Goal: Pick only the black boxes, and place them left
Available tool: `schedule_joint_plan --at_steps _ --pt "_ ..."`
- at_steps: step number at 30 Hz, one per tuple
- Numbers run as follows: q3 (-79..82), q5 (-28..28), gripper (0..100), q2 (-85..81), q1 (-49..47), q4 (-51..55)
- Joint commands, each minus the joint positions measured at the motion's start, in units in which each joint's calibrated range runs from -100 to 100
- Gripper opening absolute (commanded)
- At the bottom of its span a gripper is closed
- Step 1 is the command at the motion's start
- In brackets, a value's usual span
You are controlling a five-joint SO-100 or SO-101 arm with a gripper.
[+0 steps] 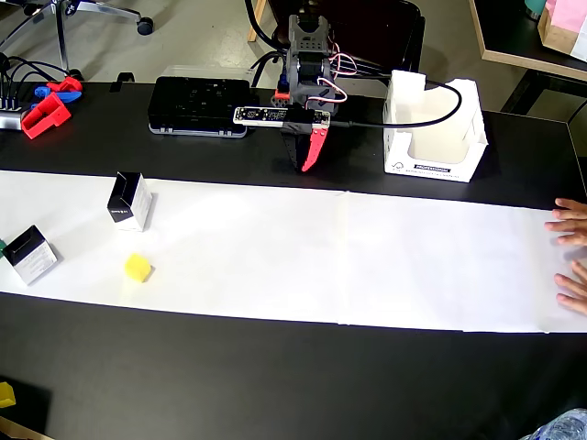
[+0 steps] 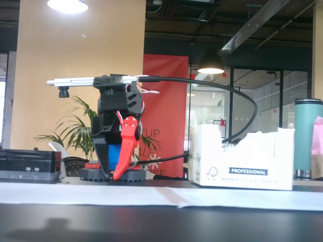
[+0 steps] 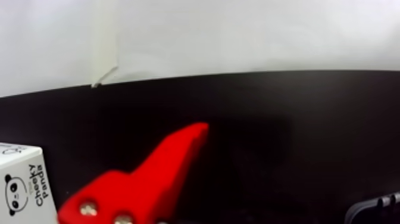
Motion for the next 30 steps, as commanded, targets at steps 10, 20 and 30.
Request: schedule_joint_plan --at_steps 10,20,30 --pt "-4.4 5.0 0 -0.7 0.7 0.8" --pt "-36.4 5.4 8 16.4 4.2 4.8" --pt "-65.8 5.4 24 34.1 4.4 10.3"
